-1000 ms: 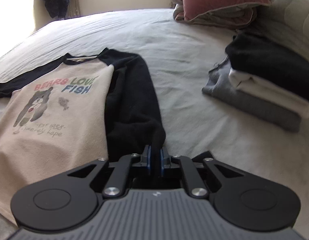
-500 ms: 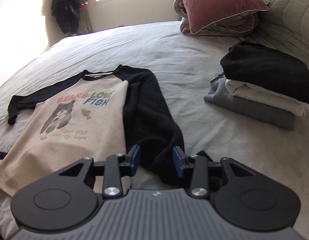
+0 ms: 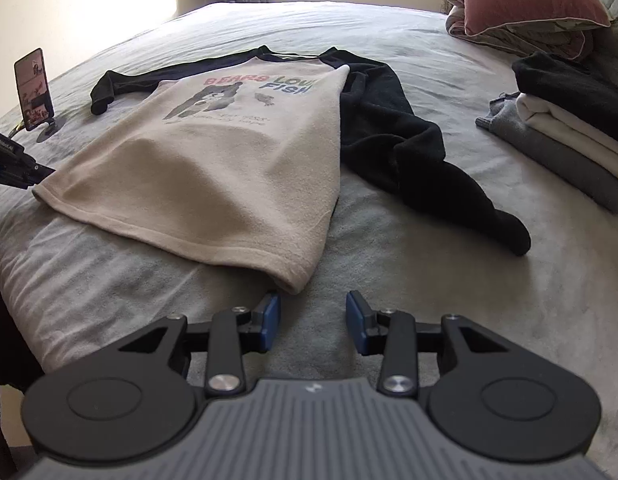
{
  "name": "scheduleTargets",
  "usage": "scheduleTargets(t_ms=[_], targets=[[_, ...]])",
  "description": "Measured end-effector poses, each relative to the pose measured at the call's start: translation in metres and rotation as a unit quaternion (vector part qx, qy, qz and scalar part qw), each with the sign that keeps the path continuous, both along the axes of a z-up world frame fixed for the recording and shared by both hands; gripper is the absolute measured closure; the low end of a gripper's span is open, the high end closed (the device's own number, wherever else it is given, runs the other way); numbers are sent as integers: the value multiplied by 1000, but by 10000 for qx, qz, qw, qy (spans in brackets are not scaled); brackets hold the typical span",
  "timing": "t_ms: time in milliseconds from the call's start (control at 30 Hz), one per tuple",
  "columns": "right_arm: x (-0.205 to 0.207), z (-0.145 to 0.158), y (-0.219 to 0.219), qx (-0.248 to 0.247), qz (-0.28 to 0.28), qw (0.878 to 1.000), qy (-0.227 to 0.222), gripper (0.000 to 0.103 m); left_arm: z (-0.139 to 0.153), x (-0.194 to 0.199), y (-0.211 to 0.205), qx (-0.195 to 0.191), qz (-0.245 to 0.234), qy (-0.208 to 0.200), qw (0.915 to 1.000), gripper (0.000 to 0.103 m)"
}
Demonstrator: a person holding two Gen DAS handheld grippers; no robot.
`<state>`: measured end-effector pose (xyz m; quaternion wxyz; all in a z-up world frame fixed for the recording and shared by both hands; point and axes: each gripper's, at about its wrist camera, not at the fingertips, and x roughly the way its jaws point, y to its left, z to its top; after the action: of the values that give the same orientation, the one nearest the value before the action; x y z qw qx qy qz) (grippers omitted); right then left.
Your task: Fold clothes
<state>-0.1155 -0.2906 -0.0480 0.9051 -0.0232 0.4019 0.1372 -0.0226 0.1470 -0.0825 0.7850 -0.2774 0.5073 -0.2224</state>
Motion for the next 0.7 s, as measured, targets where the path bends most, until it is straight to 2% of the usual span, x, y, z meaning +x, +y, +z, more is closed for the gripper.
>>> scheduleTargets(t_ms=[200, 333, 600, 633, 667, 700], targets=[[9, -1, 0, 154, -249, 9995, -106, 63, -4, -1, -2, -203, -72, 184, 9996, 94], [16, -9, 5, 154, -430, 9989, -144, 67, -8, -3, -2, -330, -36, 276, 9991, 93], [19, -11, 7, 607, -568, 9965, -130, 73, -16, -9, 4, -752, 68, 541, 9957, 89], [20, -11, 8, 653, -583, 9961, -124, 76, -16, -9, 2, -759, 58, 533, 9957, 89], [21, -11, 9, 660, -549, 9962, -108, 83, -16, -8, 0, -748, 54, 524, 9958, 89], [23, -10, 10, 633, -471, 9969, -83, 88, -15, -8, -1, -674, 76, 510, 9964, 98]])
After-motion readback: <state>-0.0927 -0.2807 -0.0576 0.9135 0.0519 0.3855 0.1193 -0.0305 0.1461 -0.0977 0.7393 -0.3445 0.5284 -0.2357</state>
